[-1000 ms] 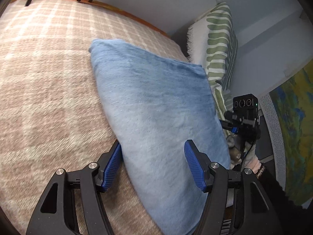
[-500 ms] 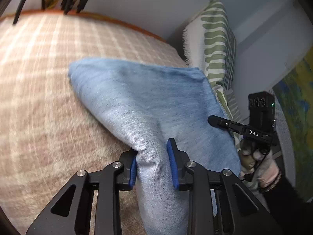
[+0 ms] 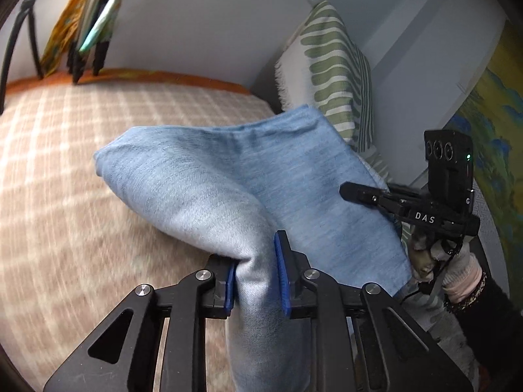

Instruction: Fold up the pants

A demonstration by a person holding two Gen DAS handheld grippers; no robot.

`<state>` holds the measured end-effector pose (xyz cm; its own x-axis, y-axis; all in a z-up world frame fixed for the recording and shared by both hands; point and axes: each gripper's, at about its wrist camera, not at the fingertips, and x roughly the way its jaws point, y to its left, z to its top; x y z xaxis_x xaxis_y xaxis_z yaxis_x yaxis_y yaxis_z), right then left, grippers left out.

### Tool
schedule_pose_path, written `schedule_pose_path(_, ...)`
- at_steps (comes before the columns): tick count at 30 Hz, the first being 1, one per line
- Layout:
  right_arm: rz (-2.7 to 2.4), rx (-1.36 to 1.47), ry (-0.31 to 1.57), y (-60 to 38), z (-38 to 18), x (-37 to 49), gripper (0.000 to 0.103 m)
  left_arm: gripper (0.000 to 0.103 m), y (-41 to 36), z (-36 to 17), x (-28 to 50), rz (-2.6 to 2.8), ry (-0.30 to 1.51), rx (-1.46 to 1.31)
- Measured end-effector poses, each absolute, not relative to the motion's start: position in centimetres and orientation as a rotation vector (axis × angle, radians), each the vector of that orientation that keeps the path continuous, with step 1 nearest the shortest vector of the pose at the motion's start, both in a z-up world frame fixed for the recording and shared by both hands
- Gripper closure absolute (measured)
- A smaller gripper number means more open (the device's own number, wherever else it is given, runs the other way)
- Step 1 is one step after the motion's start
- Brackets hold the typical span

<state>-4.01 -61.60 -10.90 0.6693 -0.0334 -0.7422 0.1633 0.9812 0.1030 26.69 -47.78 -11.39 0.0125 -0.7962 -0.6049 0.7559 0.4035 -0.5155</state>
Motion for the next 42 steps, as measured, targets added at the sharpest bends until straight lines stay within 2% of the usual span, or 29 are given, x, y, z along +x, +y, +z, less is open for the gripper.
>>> schedule_pose_path(6, -0.156, 0.103, 0.762, -63.2, -7.6, -0.7, 0.088, 0.085, -51.0, -9.2, 30.2, -1.218, 0.915, -0.029)
schedule_pose_path(13, -0.206, 0.087, 0.718, -66.7, -6.8, 5.2, 0.088, 0.085, -54.4, -8.3, 35.6, -1.188, 0.873, -0.011)
schedule_pose_path(24, -0.261, 0.060, 0.680, -72.6, -8.4, 14.6, 0.088, 0.085, -60.1, -9.2, 43.3, -1.105, 0.845, 0.038)
schedule_pose_path(34, -0.305, 0.070, 0.792, -76.7, -12.8, 19.5, 0.087, 0.084, -63.1, -12.4, 45.8, -1.001, 0.896, 0.127)
schedule_pose_path(36, -0.312, 0.078, 0.813, -77.2, -13.2, 19.9, 0.085, 0.082, -63.5, -12.9, 46.2, -0.968, 0.923, 0.150)
schedule_pose_path(38, -0.334, 0.089, 0.828, -77.7, -13.4, 19.9, 0.077, 0.076, -63.5, -13.1, 46.2, -0.940, 0.930, 0.175)
schedule_pose_path(39, -0.345, 0.092, 0.834, -77.9, -13.5, 20.0, 0.077, 0.075, -63.4, -13.1, 46.1, -0.933, 0.931, 0.185)
schedule_pose_path(42, -0.405, 0.051, 0.850, -78.0, -13.4, 19.7, 0.061, 0.074, -63.1, -13.1, 46.3, -0.907, 0.933, 0.224)
